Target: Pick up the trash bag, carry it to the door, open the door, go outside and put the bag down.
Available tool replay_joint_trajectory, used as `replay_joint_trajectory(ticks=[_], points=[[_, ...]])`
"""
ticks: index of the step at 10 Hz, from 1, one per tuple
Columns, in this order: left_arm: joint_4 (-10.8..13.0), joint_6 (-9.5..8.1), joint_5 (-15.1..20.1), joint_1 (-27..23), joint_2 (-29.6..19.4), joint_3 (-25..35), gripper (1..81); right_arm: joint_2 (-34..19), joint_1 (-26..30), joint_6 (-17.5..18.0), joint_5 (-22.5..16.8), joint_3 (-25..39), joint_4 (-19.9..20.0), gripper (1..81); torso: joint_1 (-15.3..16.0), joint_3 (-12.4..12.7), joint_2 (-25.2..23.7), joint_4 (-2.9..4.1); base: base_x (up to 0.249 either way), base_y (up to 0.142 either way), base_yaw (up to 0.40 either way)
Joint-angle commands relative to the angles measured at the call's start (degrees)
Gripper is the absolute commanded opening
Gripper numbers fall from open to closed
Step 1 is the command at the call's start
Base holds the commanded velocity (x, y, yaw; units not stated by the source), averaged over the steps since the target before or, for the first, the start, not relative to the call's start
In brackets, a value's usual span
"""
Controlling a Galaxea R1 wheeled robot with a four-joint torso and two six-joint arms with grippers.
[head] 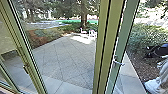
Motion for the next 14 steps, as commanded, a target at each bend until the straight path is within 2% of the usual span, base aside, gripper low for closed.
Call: replay_joint_trajectory(ticks=[1,3,4,5,6,9,11,13,14], points=[[-0.9,0.11,4.0,-1.6,0.2,0.4,1.0,-1.3,11.2,-2.3,0.2,-1.6,-17.1,81.1,0.0,1.5,0.0,-3.29,0.000,0.000,0.000],[-0.9,0.11,4.0,-1.6,0.2,0.4,1.0,-1.8,10.3,-2.5,0.3,-1.6,-20.7,81.1,0.0,2.6,0.0,-5.86,0.000,0.000,0.000],[-0.9,-0.07,4.0,-1.6,0.3,0.4,1.0,-2.2,9.7,-2.7,0.3,-1.5,-22.4,81.1,0.0,1.5,0.0,-5.02,0.000,0.000,0.000],[-0.9,-0.07,4.0,-1.6,0.4,0.4,1.0,-2.3,8.4,-3.9,0.3,-1.5,-24.3,81.1,0.0,1.9,0.0,-5.16,0.000,0.000,0.000],[-0.9,-0.07,4.0,-1.6,0.5,0.4,1.0,-2.3,6.9,-4.7,0.6,-1.6,-25.9,81.1,0.0,2.1,0.0,-5.88,0.000,0.000,0.000],[-0.9,-0.77,4.0,-1.4,0.4,0.3,1.0,-2.4,2.2,-4.4,1.5,-3.0,-34.6,81.1,-0.1,2.2,0.0,-5.92,0.000,0.000,0.000],[-0.9,-0.95,4.0,-1.4,0.6,0.4,1.0,-2.8,0.5,-4.2,3.7,-4.5,-37.5,81.1,-0.1,2.2,0.0,-5.92,0.000,0.000,0.000],[-0.9,-1.39,4.0,-1.3,0.5,0.3,1.0,-2.3,-2.7,-4.2,6.5,-8.1,-44.1,81.1,-0.1,2.2,0.0,-5.94,0.000,0.000,0.000],[-0.9,-1.56,4.0,-1.3,0.6,0.3,1.0,-2.2,-3.9,-3.9,9.2,-10.8,-47.0,81.1,-0.1,2.2,0.0,-5.94,0.000,0.000,0.000]])
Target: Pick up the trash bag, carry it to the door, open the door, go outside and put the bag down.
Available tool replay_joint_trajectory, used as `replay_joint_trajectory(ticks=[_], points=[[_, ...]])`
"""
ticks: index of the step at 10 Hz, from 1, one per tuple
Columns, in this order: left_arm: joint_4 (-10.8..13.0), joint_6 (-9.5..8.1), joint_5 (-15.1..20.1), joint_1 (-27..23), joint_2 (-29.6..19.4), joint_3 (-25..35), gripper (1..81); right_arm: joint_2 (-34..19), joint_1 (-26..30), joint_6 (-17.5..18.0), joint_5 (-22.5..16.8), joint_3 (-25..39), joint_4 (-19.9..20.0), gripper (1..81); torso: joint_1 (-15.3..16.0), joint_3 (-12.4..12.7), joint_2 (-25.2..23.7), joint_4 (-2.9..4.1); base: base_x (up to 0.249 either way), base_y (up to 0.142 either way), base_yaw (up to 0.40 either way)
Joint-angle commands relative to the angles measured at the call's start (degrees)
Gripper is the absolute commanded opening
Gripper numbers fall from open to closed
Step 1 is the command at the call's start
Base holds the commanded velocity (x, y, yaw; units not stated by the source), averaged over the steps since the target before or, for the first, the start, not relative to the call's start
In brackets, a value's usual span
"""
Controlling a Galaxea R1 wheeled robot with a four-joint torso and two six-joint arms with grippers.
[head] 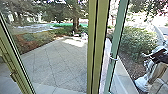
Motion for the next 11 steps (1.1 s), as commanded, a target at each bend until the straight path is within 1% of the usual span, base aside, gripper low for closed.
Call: replay_joint_trajectory(ticks=[1,2,3,6,8,9,11], points=[[-0.2,-0.63,4.0,-1.7,0.4,0.3,1.0,-0.5,5.3,0.7,1.3,-7.0,-12.9,81.1,0.0,0.0,0.0,0.00,0.000,0.000,0.000],[-0.2,-0.72,4.0,-1.7,0.6,0.3,1.0,-0.2,4.9,0.7,2.5,-8.5,-14.2,81.1,0.0,0.0,0.0,0.00,0.000,0.000,0.000],[-0.2,-0.72,4.0,-1.7,0.8,0.3,1.0,0.6,5.1,0.7,4.9,-11.3,-14.4,81.1,0.0,0.0,0.0,0.00,0.000,0.000,0.000],[-0.2,-0.72,4.0,-1.4,0.7,0.3,1.0,4.6,5.1,0.8,8.9,-20.5,-14.4,81.1,0.0,0.0,0.0,0.00,0.000,0.000,0.000],[-0.2,-0.89,4.0,-1.4,0.7,0.3,1.0,6.6,5.1,0.7,12.9,-26.6,-14.4,81.1,0.0,0.0,0.0,0.00,0.000,0.000,0.000],[-0.2,-0.89,4.0,-1.2,0.7,0.3,1.0,7.3,5.0,0.7,14.7,-29.7,-14.4,81.1,0.0,0.0,0.0,0.00,0.000,0.000,0.000],[-0.2,-0.89,4.0,-1.2,0.8,0.3,1.0,7.3,5.0,0.7,17.2,-33.1,-14.1,81.1,0.0,0.0,0.0,0.00,0.000,0.000,0.000]])
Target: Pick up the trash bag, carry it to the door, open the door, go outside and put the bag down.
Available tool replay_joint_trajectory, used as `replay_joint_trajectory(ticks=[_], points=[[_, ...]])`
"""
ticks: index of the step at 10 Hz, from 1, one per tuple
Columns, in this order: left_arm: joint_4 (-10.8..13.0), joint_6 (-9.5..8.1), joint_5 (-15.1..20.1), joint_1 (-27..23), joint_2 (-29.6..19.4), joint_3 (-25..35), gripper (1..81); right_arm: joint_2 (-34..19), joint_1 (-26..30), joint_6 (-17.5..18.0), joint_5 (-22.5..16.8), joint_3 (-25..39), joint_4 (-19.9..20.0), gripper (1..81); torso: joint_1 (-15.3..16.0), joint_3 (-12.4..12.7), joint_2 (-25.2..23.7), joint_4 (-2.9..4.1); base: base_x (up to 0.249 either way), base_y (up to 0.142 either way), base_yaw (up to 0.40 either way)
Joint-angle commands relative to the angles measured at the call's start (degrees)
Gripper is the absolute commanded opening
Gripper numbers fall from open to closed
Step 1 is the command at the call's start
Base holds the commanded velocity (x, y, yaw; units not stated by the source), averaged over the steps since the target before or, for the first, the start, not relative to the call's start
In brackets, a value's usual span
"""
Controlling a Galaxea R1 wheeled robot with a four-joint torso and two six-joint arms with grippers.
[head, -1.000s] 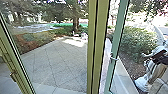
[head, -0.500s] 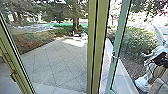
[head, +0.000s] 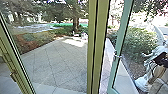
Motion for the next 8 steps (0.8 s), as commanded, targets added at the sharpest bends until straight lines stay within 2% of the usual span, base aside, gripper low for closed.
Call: replay_joint_trajectory(ticks=[1,4,8], points=[[-0.2,0.18,4.1,-1.5,0.4,0.5,1.0,-1.1,9.6,0.5,-0.4,-8.5,-2.8,81.1,0.0,0.0,0.0,0.00,0.000,0.000,0.000],[-0.1,0.27,4.1,-1.5,0.4,0.4,1.0,-1.7,9.4,0.3,0.3,-12.8,-2.6,81.1,0.0,0.0,0.0,0.00,0.000,0.000,0.000],[0.0,0.35,4.1,-1.5,0.2,0.4,1.0,-3.8,8.1,0.1,3.5,-16.8,-2.2,81.1,0.0,0.0,0.0,0.00,0.000,0.000,0.000]])
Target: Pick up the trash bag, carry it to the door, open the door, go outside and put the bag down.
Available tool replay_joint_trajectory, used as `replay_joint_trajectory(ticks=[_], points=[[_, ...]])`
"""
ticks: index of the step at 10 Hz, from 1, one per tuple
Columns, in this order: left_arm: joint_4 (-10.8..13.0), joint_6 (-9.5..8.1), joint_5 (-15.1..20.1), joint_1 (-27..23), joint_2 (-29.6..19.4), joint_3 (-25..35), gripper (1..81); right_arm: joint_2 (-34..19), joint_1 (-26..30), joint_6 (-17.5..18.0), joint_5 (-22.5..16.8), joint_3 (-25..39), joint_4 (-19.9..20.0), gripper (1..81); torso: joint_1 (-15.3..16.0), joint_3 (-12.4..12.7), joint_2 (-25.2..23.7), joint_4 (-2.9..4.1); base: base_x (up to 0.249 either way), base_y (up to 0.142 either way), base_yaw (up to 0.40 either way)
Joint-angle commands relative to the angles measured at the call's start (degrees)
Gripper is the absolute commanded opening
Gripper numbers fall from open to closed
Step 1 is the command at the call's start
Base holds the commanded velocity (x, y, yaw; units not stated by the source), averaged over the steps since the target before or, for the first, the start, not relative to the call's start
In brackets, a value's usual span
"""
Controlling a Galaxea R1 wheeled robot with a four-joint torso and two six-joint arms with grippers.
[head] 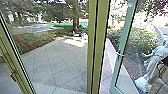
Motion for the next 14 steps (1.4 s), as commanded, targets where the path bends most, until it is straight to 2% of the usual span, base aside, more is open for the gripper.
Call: replay_joint_trajectory(ticks=[1,4,6,9,11,12,13,14], points=[[0.0,0.33,4.1,-1.6,0.0,0.5,1.0,-4.9,7.8,0.7,-5.8,-4.5,-1.4,81.1,0.0,0.0,0.0,0.00,0.000,0.000,0.000],[0.0,0.33,4.1,-1.6,0.1,0.5,1.0,-4.3,8.1,1.0,-6.1,-5.1,0.5,81.1,0.0,0.0,0.0,0.00,0.000,0.000,0.000],[0.0,0.33,4.1,-1.6,0.2,0.5,1.0,-1.6,9.2,0.7,-6.9,-5.3,6.1,81.1,0.0,0.0,0.0,0.00,0.000,0.000,0.000],[0.0,0.33,4.1,-1.6,0.2,0.5,1.0,4.1,8.9,-0.1,-12.6,-5.6,15.6,81.1,0.0,0.0,0.0,0.00,0.000,0.000,0.000],[0.0,0.33,4.1,-1.6,0.2,0.5,1.0,6.3,9.2,-0.2,-18.0,-4.5,24.2,81.1,0.0,0.0,0.0,0.00,0.000,0.000,0.000],[0.0,0.42,4.1,-1.6,0.2,0.6,1.0,7.3,8.9,-0.8,-23.3,-2.7,29.8,81.1,0.0,0.0,0.0,0.00,0.000,0.000,0.000],[0.1,0.42,4.1,-1.6,0.3,0.5,1.0,7.2,8.6,-2.0,-28.1,-0.3,37.1,81.1,0.0,0.0,0.0,0.00,0.000,0.000,0.000],[0.3,0.42,4.0,-1.6,0.3,0.6,1.0,6.5,8.3,-4.0,-29.9,1.6,44.1,81.1,0.0,0.0,0.0,0.00,0.000,0.000,0.000]])
